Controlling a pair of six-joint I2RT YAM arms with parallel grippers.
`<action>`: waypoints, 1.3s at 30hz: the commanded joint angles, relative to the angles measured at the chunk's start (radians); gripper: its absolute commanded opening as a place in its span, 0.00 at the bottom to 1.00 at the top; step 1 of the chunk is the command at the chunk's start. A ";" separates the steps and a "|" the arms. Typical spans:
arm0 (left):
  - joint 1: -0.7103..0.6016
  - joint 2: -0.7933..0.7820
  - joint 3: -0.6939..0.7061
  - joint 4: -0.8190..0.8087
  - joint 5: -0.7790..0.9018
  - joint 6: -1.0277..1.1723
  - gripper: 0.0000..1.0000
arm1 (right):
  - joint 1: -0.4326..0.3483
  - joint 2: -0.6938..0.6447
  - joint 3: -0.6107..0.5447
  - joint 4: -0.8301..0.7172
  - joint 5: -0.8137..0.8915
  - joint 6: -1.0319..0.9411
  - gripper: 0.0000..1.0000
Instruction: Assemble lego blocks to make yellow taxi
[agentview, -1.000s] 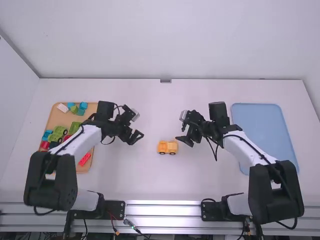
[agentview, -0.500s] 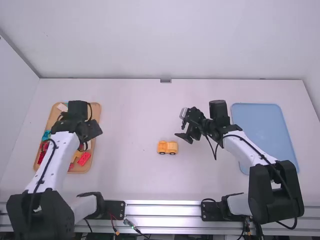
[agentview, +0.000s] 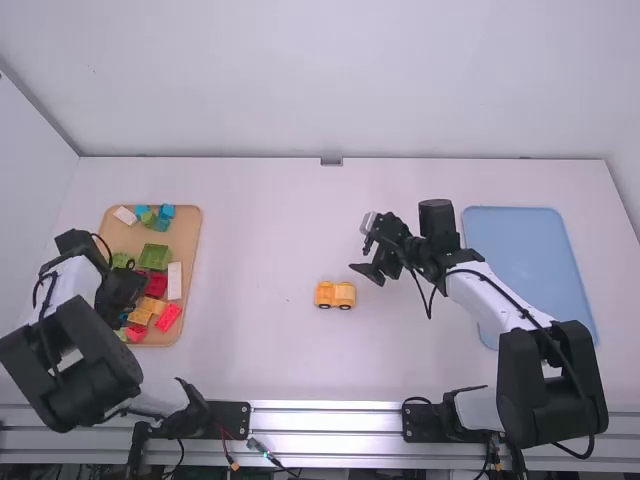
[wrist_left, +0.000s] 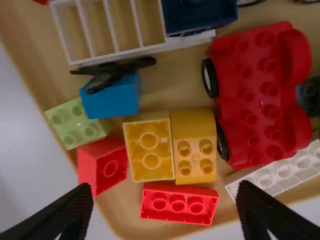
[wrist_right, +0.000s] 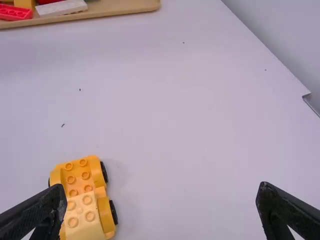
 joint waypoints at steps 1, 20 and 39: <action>-0.005 0.045 0.013 0.008 0.059 0.033 0.74 | 0.010 -0.016 0.006 -0.002 0.001 0.007 0.99; -0.006 0.102 0.009 -0.042 -0.074 -0.075 0.41 | 0.008 -0.016 0.006 -0.005 0.001 0.007 0.99; -0.006 0.102 -0.059 0.050 -0.044 -0.019 0.40 | 0.008 -0.016 0.006 -0.008 0.001 0.007 0.99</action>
